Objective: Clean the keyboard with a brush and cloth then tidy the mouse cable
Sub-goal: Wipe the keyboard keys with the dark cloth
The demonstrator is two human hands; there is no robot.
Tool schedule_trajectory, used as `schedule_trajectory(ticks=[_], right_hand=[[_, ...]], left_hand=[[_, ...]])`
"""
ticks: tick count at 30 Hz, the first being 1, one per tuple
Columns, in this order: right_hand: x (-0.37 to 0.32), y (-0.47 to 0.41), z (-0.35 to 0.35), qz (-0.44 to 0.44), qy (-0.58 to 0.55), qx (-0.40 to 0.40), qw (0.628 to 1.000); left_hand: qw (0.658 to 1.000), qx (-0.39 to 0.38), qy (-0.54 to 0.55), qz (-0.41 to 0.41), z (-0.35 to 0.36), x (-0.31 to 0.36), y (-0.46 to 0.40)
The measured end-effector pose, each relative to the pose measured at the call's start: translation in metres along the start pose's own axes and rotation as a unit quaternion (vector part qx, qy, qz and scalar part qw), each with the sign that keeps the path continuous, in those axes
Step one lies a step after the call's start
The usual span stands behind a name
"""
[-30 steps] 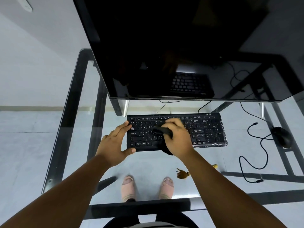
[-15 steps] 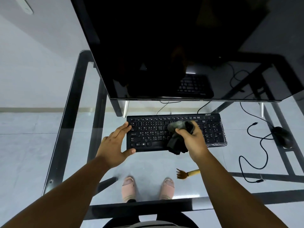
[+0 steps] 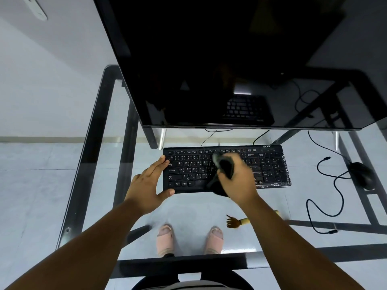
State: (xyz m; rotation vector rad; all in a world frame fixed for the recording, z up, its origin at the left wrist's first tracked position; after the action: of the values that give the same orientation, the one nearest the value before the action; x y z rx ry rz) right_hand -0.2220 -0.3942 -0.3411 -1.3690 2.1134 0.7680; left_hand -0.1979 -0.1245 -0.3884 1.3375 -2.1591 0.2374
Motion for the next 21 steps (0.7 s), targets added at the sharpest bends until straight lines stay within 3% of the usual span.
schedule_trajectory(ticks=[5, 9, 11, 15, 21], right_hand=[[-0.015, 0.017, 0.03, -0.14, 0.082, -0.035, 0.986], [-0.01, 0.032, 0.032, -0.23, 0.112, -0.123, 0.959], [0.0, 0.033, 0.022, -0.236, 0.132, -0.097, 0.958], [0.008, 0.031, 0.017, -0.169, 0.118, -0.013, 0.979], [-0.012, 0.043, 0.035, -0.241, 0.133, -0.122, 0.954]], left_hand=[[1.0, -0.002, -0.005, -0.001, 0.001, 0.0, 0.0], [1.0, 0.001, -0.01, 0.006, 0.002, -0.002, 0.0], [1.0, 0.0, -0.012, 0.005, 0.002, -0.003, 0.0], [1.0, 0.004, -0.013, 0.005, 0.003, -0.002, 0.0], [1.0, 0.003, -0.009, 0.004, 0.001, -0.001, 0.001]])
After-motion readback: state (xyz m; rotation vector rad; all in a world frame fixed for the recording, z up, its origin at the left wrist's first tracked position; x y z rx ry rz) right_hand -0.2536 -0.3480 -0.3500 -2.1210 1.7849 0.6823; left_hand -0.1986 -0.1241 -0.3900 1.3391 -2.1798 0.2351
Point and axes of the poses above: each hand's wrist, its own y-axis away from the middle knuckle, its own z-axis out of the palm, x = y × z, the point moved 4 cm from there along -y, towards the middle knuckle, and after that the axes turned 8 degrees about z, right-handed, at the moved point
